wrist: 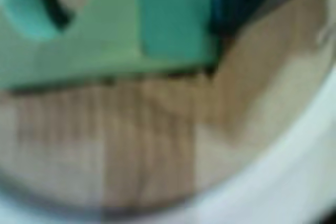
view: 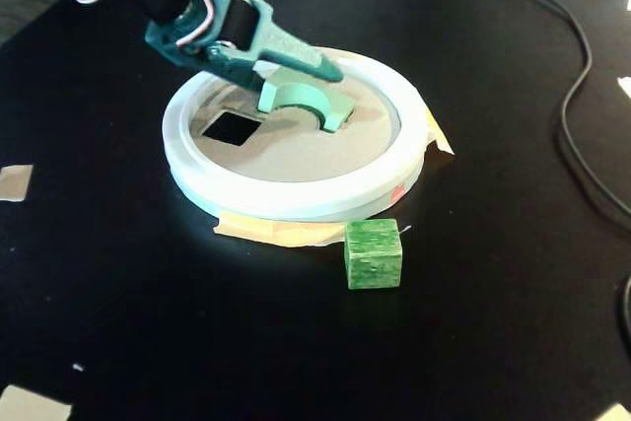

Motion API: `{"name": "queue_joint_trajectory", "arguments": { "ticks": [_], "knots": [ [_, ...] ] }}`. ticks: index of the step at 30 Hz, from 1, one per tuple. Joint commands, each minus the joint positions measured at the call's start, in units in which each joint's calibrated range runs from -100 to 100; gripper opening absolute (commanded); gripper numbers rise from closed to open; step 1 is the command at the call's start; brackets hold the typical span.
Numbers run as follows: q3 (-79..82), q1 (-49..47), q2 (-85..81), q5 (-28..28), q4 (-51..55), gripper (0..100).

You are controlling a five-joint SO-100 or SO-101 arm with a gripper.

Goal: Pick up the U shape block and drop it in corresponding U shaped hole

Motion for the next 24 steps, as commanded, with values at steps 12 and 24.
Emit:
{"name": "queue_joint_trajectory", "arguments": {
  "ticks": [12, 24],
  "knots": [
    [-10.33, 5.33, 3.27, -0.34, -0.61, 91],
    [-11.51, -4.28, 2.73, -5.62, 9.23, 91]
  ]
}}
